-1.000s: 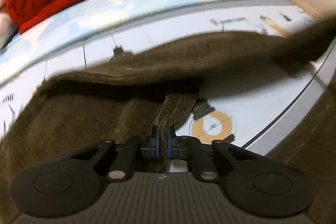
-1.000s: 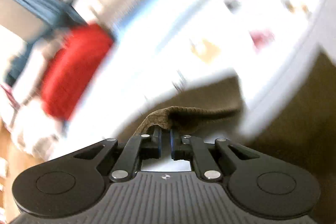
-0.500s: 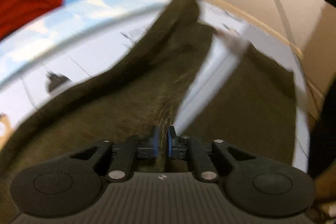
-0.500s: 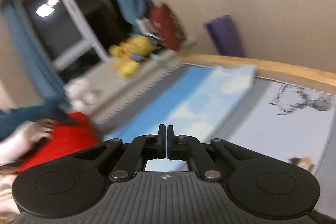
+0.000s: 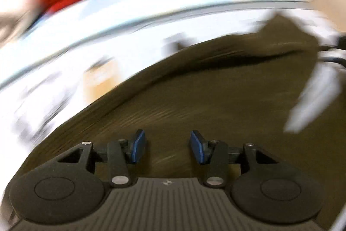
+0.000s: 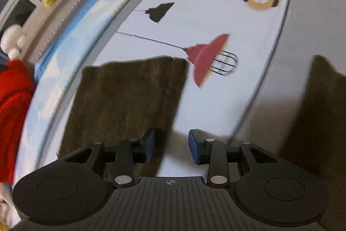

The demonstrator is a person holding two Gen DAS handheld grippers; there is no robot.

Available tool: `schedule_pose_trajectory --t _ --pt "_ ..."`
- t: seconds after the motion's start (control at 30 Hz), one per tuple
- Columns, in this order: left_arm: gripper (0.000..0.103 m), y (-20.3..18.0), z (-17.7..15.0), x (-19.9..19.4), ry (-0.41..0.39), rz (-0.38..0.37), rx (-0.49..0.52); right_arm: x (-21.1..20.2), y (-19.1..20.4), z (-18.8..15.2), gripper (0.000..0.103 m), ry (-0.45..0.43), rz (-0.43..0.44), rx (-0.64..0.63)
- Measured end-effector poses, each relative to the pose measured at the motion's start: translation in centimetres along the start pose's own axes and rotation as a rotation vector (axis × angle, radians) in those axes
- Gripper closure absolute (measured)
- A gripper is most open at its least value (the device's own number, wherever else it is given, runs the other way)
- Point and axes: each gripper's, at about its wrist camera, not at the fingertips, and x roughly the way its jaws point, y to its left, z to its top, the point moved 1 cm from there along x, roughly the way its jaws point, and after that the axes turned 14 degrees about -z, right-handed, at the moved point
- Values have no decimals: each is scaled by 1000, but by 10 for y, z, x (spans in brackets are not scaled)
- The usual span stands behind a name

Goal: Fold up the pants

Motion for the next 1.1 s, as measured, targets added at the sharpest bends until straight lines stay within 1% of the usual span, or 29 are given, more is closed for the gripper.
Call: schedule_pose_trajectory --t 0.07,0.1,0.2,0.23,0.27,0.3,0.33,0.37,0.4,0.43,0.5,0.53,0.57,0.6,0.63,0.67,0.7,0.73,0.77,0.8,0.83,0.87,0.9,0.93,0.97,1.0,1.03,1.07,1.1 --pt "51 27 1 -4 15 96 -151 6 5 1 62 -25 9 2" --pt "51 42 -1 -8 16 147 -203 11 8 1 62 -35 10 -13" --pt "46 74 -10 -18 49 285 -311 16 23 -1 63 -82 -11 -89" --pt "43 84 -14 -20 62 315 -346 16 27 1 70 -91 -18 -106" --pt "43 91 -16 -22 76 336 -373 16 30 1 89 -96 -17 -121" --pt "43 101 -20 -19 91 360 -398 19 32 2 93 -92 -15 -131" --pt "43 111 -26 -20 99 378 -408 20 31 6 95 -88 -10 -129" --pt "39 117 -30 -15 105 390 -408 21 29 9 96 -86 -4 -124" --pt "37 124 -33 -9 100 385 -404 20 27 10 96 -86 2 -121" --pt "37 128 -34 -8 67 376 -400 18 25 14 97 -96 1 -118" --pt "37 129 -33 -11 -1 364 -373 4 16 20 97 -147 -1 -89" --pt "37 129 -31 -11 -22 349 -353 -6 9 22 98 -178 -11 -63" --pt "37 126 -29 -8 -46 308 -333 -15 1 24 98 -212 -49 -37" --pt "37 121 -26 -7 -73 259 -303 -23 -8 23 98 -246 -124 3" --pt "37 114 -24 -3 -80 247 -262 -26 -17 19 97 -258 -202 25" --pt "37 106 -22 0 -74 263 -216 -22 -25 15 97 -238 -274 17" --pt "37 97 -20 3 -61 296 -156 -14 -34 13 96 -171 -328 7" --pt "37 92 -18 5 -52 316 -120 -11 -45 11 95 -137 -336 42" --pt "37 89 -17 5 -51 321 -104 -17 -49 12 84 -148 -337 67" --pt "37 90 -15 1 -60 311 -116 -23 -44 13 78 -170 -378 44" --pt "37 89 -14 -1 -68 300 -136 -34 -38 13 76 -222 -404 24" --pt "37 90 -12 -6 -80 288 -165 -45 -32 12 76 -288 -418 16" --pt "37 93 -10 -14 -98 279 -200 -54 -24 11 76 -339 -416 6" --pt "37 94 -10 -19 -110 276 -221 -61 -15 9 71 -377 -386 -8" --pt "37 95 -8 -25 -124 275 -245 -64 -5 7 62 -390 -328 -29" --pt "37 97 -7 -33 -138 280 -272 -62 8 5 57 -376 -247 -61" --pt "37 98 -7 -41 -146 290 -295 -55 23 2 52 -328 -140 -107" --pt "37 97 -7 -50 -154 299 -314 -46 34 0 52 -272 -56 -143" --pt "37 99 -9 -58 -165 307 -331 -36 48 -3 52 -214 10 -166"
